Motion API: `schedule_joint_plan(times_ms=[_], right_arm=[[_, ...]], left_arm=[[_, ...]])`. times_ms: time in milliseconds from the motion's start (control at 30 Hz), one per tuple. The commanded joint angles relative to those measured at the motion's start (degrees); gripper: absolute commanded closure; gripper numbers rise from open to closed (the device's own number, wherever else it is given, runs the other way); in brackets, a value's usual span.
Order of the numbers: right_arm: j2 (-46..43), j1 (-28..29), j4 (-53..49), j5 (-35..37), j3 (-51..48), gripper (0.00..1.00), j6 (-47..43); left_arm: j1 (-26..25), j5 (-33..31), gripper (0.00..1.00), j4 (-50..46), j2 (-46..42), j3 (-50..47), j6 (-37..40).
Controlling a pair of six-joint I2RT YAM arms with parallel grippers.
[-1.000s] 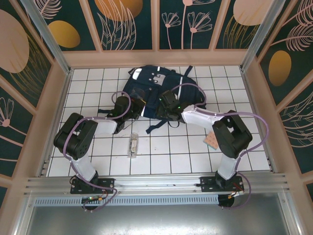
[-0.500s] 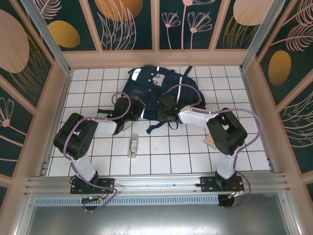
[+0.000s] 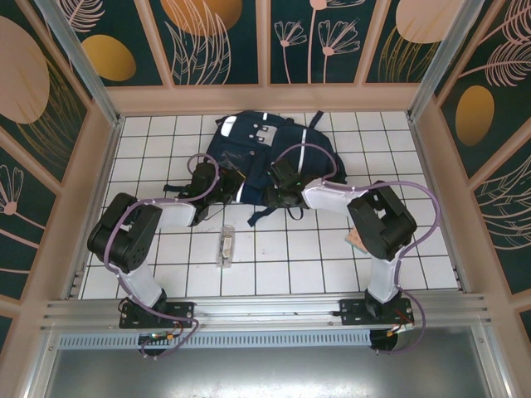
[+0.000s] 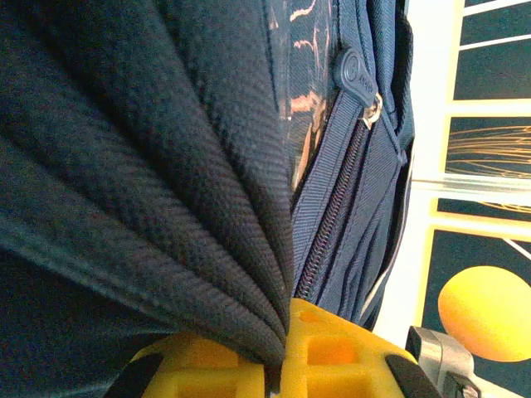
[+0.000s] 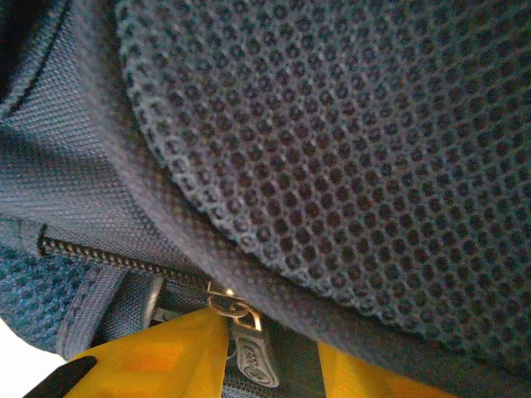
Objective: Pack books, pencil case, and school supplies into a backpack
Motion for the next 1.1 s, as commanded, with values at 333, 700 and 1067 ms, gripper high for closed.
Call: schedule_joint_plan(times_ms=[333,700,1067], right_arm=[[1.2,-4.3,-0.6,-0.5,-0.8,0.96,0.6],[-4.5,-6.6,-10.5,-0.2,-0.4,1.0,-6.3],[-8.0,-10.4,-17.8,-3.8,-2.0,1.0,-7.2]], left_arm=[[2.9,-0.4,0.92,0.9,-2.0,1.0,3.3],[6.9,-1.8,0.94,-1.4,1.4,2.7,8.0],[9.9,-1.2,0.92,-5.6,6.3,9.8,13.7]])
